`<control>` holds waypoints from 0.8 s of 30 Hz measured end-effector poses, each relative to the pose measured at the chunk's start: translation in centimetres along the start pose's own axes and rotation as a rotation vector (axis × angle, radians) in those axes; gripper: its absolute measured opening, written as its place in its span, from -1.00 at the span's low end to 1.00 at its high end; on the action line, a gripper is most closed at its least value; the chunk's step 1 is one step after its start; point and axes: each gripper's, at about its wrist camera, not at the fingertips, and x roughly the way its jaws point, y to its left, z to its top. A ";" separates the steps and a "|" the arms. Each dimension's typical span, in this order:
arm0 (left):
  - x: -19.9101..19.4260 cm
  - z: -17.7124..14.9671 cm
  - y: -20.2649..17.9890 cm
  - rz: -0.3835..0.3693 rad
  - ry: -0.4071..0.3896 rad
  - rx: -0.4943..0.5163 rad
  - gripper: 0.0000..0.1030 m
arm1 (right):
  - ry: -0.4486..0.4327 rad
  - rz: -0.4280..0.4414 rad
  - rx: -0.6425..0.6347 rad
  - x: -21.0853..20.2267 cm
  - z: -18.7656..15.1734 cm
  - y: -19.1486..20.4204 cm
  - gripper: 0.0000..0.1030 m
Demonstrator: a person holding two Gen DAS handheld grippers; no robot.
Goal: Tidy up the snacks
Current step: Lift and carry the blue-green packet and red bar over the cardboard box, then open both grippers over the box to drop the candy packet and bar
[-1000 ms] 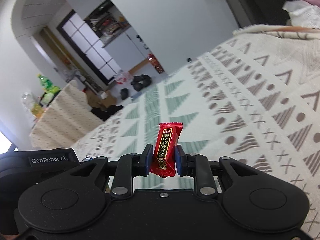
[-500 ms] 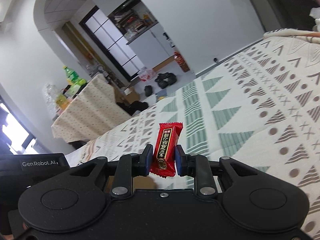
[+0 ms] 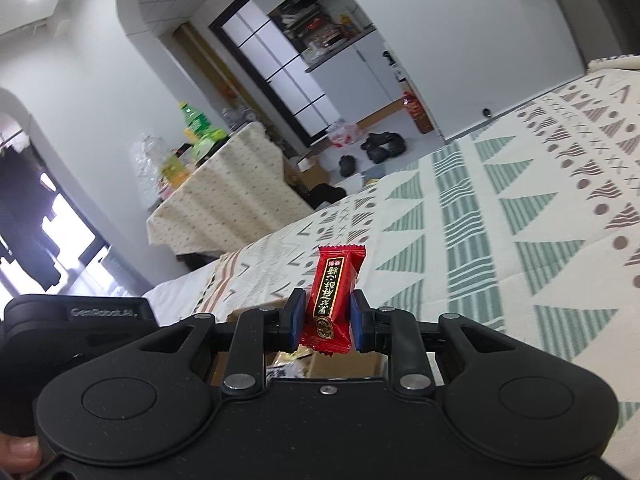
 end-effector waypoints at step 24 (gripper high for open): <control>-3.2 0.4 4.3 0.077 0.086 -0.105 0.55 | 0.143 0.095 -0.047 0.4 -2.4 6.0 -0.26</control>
